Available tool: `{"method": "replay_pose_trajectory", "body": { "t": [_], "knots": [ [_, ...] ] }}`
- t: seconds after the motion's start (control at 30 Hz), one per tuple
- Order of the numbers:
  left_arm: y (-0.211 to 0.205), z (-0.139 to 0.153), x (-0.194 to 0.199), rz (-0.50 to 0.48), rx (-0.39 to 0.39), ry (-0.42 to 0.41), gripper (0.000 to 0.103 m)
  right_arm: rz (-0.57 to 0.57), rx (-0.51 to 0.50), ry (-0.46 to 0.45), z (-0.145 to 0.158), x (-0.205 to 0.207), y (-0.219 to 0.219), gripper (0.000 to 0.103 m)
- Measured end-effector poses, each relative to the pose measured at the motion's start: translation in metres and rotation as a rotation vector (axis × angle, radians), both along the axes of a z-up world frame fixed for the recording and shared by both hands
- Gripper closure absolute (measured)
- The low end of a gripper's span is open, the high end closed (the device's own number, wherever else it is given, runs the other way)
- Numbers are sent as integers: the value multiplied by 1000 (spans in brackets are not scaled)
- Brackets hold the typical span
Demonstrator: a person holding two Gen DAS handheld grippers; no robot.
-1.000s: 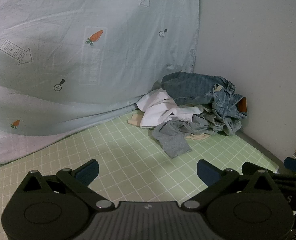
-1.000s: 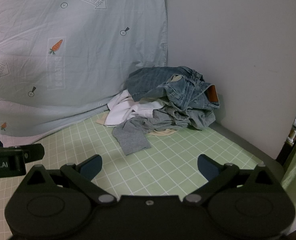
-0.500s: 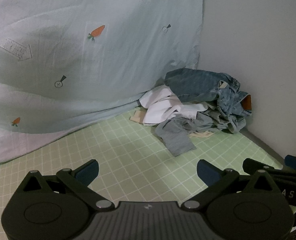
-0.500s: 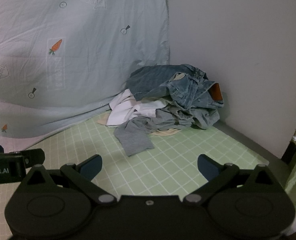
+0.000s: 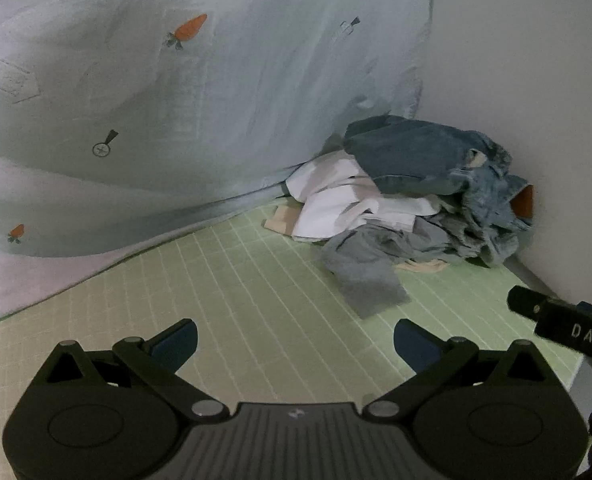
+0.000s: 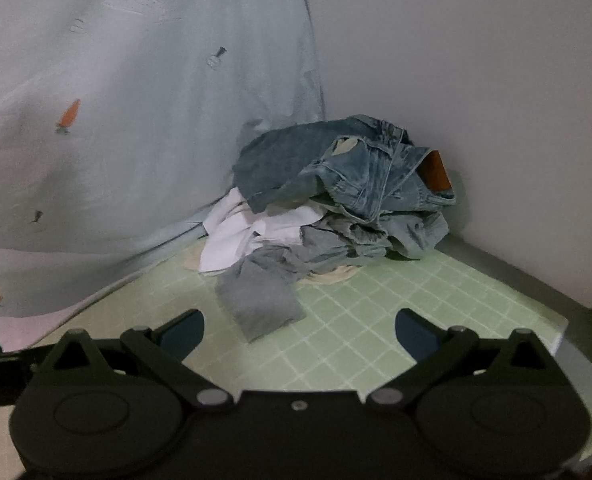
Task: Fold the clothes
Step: 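Grasp the grey sweatshirt with the left tool while the right tool grasps the blue jeans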
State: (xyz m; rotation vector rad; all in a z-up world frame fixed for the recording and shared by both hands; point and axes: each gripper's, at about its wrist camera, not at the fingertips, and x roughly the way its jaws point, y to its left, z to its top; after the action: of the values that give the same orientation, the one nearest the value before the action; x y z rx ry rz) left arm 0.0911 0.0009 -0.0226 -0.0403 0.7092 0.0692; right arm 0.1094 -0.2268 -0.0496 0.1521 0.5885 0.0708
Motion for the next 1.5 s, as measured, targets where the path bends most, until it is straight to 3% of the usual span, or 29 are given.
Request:
{"method": "replay_pose_trajectory", "body": {
  "t": [0.2, 0.43, 0.63, 0.73, 0.87, 1.0, 1.1, 1.13, 1.17, 1.2, 1.23, 1.27, 1.33, 1.5],
  "knots": [
    [2, 2, 75, -12, -25, 12, 0, -55, 42, -4, -7, 87, -25, 0],
    [-4, -2, 201, -118, -88, 2, 1, -259, 50, -90, -6, 220, -67, 0],
    [-26, -19, 319, -217, -180, -17, 1, -429, 152, -60, -26, 302, -122, 0],
    [-38, -33, 368, -249, -265, -3, 0, -445, 236, -18, -44, 325, -145, 0],
    [-47, -55, 419, -280, -439, 20, 0, -331, 470, -7, -63, 336, -158, 0],
    [-42, -76, 440, -245, -649, 57, 1, -261, 524, -18, -66, 345, -146, 0],
    [-42, -78, 436, -230, -694, 58, 19, -181, 539, -44, -65, 352, -134, 4],
    [-43, -76, 434, -222, -686, 55, 32, -157, 514, -57, -61, 353, -127, 17],
    [-43, -74, 432, -214, -678, 52, 49, -141, 487, -69, -57, 353, -120, 20],
    [-44, -69, 428, -210, -662, 44, 57, -135, 442, -84, -51, 351, -115, 28],
    [-45, -63, 424, -206, -646, 37, 80, -132, 392, -100, -45, 349, -109, 43],
    [-46, -54, 415, -209, -638, 19, 88, -135, 367, -113, -40, 345, -106, 49],
    [-47, -35, 397, -215, -621, -18, 93, -154, 379, -146, -27, 332, -106, 62],
    [-46, 20, 343, -236, -596, -129, 96, -85, 325, -292, 23, 283, -95, 69]
  ]
}}
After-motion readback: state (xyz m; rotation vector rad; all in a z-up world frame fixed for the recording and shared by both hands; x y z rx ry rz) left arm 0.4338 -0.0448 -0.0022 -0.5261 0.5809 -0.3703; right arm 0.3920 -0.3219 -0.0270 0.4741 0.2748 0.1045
